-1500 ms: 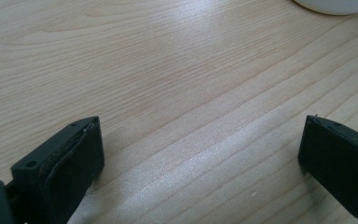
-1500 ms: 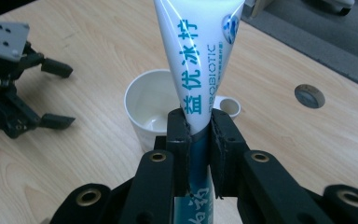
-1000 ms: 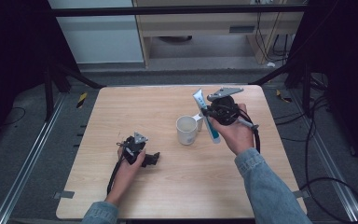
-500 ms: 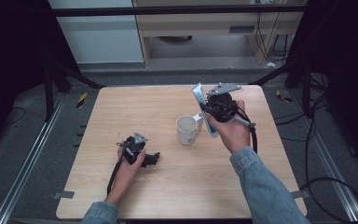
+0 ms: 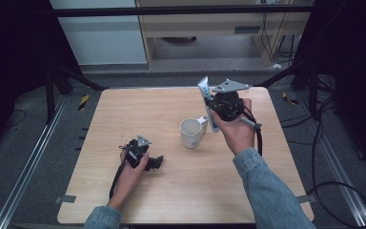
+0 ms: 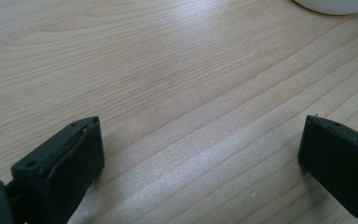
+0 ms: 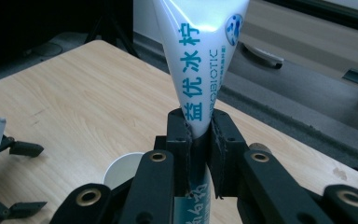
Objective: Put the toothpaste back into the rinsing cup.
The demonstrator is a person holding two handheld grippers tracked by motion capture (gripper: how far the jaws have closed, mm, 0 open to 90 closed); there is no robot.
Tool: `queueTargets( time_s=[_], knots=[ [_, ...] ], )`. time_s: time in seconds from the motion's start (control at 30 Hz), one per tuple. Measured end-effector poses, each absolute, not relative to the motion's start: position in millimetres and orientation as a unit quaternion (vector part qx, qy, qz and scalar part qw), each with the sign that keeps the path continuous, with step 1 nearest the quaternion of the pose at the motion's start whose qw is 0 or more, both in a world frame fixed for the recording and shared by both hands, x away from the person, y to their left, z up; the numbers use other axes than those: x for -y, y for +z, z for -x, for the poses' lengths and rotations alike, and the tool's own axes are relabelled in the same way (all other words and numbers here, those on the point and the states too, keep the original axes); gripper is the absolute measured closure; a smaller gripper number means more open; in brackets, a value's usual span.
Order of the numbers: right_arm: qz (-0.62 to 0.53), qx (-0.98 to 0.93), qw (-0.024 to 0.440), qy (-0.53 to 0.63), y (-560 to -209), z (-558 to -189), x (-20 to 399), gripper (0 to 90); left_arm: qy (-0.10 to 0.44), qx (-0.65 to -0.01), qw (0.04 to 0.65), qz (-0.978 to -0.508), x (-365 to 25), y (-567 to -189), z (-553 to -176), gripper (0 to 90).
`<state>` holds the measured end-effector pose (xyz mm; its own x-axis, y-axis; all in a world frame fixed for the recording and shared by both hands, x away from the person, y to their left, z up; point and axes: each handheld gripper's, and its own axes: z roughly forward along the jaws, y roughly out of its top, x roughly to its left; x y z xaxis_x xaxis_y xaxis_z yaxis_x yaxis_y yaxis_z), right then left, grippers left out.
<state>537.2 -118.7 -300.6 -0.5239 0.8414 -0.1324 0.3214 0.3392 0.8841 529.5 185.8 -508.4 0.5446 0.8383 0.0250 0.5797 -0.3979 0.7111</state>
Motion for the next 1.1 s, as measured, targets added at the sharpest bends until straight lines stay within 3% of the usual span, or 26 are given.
queueTargets(
  time_s=[1.1],
  knots=[
    [-0.379,-0.734,0.328,0.458,-294.1,-535.2,112.8,79.5,0.194,-0.437,0.334,-0.812,-185.6,-508.5,-529.5,0.0]
  ],
)
